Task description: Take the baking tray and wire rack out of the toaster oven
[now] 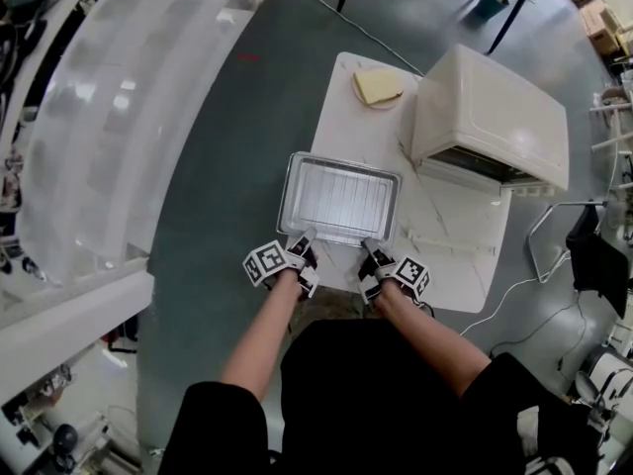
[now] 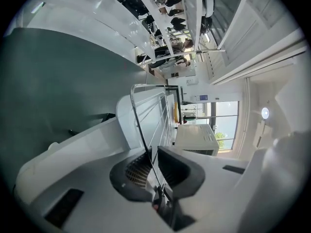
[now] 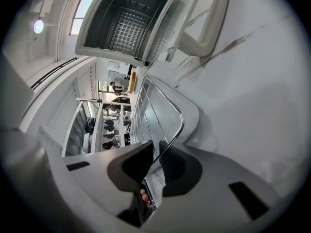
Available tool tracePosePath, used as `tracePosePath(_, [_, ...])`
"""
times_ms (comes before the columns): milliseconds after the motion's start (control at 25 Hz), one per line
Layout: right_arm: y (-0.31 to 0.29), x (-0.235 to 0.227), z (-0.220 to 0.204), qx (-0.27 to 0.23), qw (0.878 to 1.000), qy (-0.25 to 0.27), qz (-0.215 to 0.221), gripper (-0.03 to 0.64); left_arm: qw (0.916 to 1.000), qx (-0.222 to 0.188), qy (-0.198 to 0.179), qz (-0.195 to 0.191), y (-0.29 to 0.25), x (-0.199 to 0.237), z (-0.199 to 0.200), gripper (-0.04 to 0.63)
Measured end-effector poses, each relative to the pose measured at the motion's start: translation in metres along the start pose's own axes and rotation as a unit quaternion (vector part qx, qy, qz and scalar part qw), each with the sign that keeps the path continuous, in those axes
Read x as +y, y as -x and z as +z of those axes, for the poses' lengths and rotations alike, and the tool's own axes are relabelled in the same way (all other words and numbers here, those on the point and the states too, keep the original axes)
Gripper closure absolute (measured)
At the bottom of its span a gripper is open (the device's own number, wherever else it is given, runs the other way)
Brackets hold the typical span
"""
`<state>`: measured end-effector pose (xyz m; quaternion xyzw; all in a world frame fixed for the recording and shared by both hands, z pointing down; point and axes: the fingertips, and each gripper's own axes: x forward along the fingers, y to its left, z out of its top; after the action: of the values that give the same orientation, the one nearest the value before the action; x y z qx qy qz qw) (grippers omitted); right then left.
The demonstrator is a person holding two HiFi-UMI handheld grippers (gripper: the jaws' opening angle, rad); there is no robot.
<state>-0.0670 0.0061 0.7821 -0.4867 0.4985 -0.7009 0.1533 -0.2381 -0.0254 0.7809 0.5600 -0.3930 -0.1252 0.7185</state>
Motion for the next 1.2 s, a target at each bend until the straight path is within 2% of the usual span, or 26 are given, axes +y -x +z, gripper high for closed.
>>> tracePosePath(120, [-0.001,-0.001,-0.001,-0.003,1.0,-0.013,-0.009,0.563,0.9998,-0.003,-0.018,0.012,0.005,-0.002,-0.002,0.557])
tracePosePath(200, [0.0,-0.001,-0.002,-0.005,1.0,-0.022,-0.017,0.563,0.9994,-0.009,-0.031,0.012,0.009,-0.003,-0.006,0.516])
tracePosePath(240, [0.0,-0.001,-0.001,-0.009,1.0,-0.026,-0.016,0.563,0.9992,-0.013,-0.035,0.012,0.012,-0.004,-0.007,0.495])
tracePosePath(360, [0.001,-0.002,0.003,-0.022,0.999,-0.031,-0.015,0.563,0.9989,-0.026,-0.035,0.016,0.02,-0.002,-0.013,0.491])
tracePosePath(640, [-0.002,0.001,-0.002,-0.016,0.999,-0.031,-0.006,0.563,0.9993,-0.027,-0.016,0.02,0.015,0.006,-0.015,0.5])
tracePosePath(760, [0.0,0.002,-0.004,-0.005,0.999,-0.025,-0.024,0.563,0.9993,-0.023,-0.011,0.025,0.011,0.006,-0.014,0.514])
tracePosePath(960, [0.002,0.0,-0.007,0.002,0.997,-0.044,-0.057,0.555,0.9993,-0.017,-0.012,0.03,0.009,0.006,-0.013,0.534])
tracePosePath(1200, [-0.003,0.004,-0.009,0.007,0.996,-0.069,-0.064,0.53,0.9992,-0.035,0.0,0.017,0.009,0.009,-0.007,0.554])
